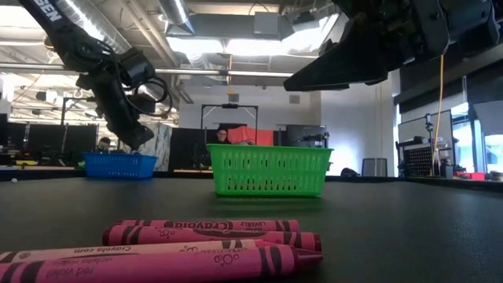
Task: Sort crayons
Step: Put the pink crayon into the blue bin, then put the red crayon into the green bin
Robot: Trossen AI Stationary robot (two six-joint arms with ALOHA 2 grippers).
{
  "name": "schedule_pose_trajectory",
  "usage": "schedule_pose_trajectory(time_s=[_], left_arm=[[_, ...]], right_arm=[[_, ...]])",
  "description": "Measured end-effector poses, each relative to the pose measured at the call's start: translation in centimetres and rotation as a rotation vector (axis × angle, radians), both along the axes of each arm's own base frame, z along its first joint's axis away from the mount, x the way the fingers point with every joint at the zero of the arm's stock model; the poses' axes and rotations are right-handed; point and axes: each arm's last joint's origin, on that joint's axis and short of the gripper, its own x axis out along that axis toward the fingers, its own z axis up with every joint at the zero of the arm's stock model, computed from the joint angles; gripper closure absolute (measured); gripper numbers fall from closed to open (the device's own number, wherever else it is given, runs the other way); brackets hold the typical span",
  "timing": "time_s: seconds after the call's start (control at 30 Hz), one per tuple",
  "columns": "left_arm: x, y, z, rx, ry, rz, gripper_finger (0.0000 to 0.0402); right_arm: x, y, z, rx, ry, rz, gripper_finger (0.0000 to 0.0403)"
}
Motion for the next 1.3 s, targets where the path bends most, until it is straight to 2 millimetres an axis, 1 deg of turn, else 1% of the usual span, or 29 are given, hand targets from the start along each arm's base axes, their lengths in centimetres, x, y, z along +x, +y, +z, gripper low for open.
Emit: schedule_pose_trajectory(time_s=[0.13, 0.23, 0.4, 0.47, 0.6, 0.67, 0.73, 0.83, 1.03, 1.2, 1.3], left_arm=[[0.2, -0.5, 0.5, 0.006, -0.016, -0.026, 0.0304], [0.9, -1.7, 1.0, -0.007, -0.057, -0.09, 0.0295], [2.7, -4.6, 2.1, -0.09, -0.235, -0.325, 0.0296], [3.5, -5.9, 2.6, -0.149, -0.323, -0.453, 0.0296], [5.4, -9.3, 3.2, -0.332, -0.482, -0.764, 0.0296], [6.1, -11.2, 3.1, -0.412, -0.504, -0.874, 0.0296], [6.8, -13.4, 2.9, -0.465, -0.495, -0.946, 0.0296], [7.5, -16.4, 2.5, -0.483, -0.471, -0.992, 0.0296], [8.8, -22.0, 2.2, -0.482, -0.553, -1.096, 0.0296], [9.2, -26.0, 1.0, -0.502, -0.582, -1.197, 0.0296], [9.4, -27.9, 0.4, -0.521, -0.629, -1.221, 0.0296]], right_arm=[[0.0, 0.0, 0.0, 0.0, -0.001, 0.0, 0.0242], [0.0, 0.0, 0.0, 0.0, -0.001, 0.001, 0.0242], [0.0, 0.1, 0.0, 0.002, -0.001, 0.001, 0.0242], [0.0, 0.1, 0.0, 0.012, -0.001, -0.002, 0.0242], [0.0, 0.2, 0.0, 0.055, 0.007, 0.018, 0.0242], [0.0, 0.3, 0.0, 0.072, 0.01, 0.046, 0.0242], [0.0, 0.5, 0.2, 0.097, 0.006, 0.087, 0.0242], [-0.2, 1.4, 0.4, 0.131, -0.016, 0.134, 0.0242], [-0.8, 3.0, 0.3, 0.15, -0.022, 0.174, 0.0242], [-0.6, 4.5, -0.8, 0.174, -0.045, 0.183, 0.0243], [0.3, 5.6, -1.7, 0.193, -0.038, 0.19, 0.0243]])
